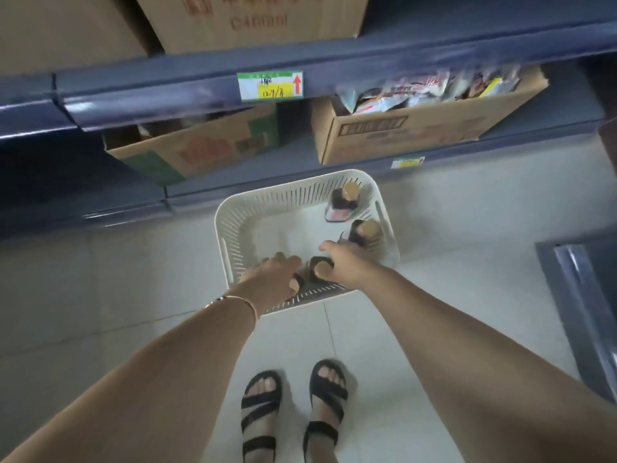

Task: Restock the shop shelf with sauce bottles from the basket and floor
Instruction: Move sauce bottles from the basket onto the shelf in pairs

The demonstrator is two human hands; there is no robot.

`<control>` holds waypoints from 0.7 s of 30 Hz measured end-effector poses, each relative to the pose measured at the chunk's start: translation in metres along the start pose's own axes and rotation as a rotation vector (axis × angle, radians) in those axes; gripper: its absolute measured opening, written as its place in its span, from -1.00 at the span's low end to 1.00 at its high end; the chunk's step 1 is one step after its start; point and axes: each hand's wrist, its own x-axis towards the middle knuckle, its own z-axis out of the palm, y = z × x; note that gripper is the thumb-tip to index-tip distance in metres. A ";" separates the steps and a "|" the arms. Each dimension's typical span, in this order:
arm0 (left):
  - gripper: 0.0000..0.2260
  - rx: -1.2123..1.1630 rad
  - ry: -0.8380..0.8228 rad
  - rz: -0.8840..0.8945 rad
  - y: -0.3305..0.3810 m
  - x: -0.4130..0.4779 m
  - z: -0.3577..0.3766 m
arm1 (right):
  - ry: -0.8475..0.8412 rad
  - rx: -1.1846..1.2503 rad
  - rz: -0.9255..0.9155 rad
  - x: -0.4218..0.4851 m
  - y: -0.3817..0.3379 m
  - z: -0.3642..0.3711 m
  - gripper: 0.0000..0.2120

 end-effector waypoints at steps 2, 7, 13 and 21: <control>-0.46 -0.020 -0.030 0.016 -0.013 0.018 0.023 | -0.019 -0.076 -0.007 0.022 0.000 0.022 -0.50; -0.33 -0.160 -0.074 -0.004 -0.029 0.044 0.057 | 0.003 -0.301 0.001 0.047 -0.003 0.058 -0.60; -0.57 -0.619 0.073 0.020 -0.028 0.056 0.074 | 0.135 -0.333 0.011 0.065 -0.007 0.068 -0.67; -0.71 -0.839 0.529 -0.159 -0.037 0.073 0.055 | 0.246 -0.478 -0.208 0.083 -0.009 0.033 -0.69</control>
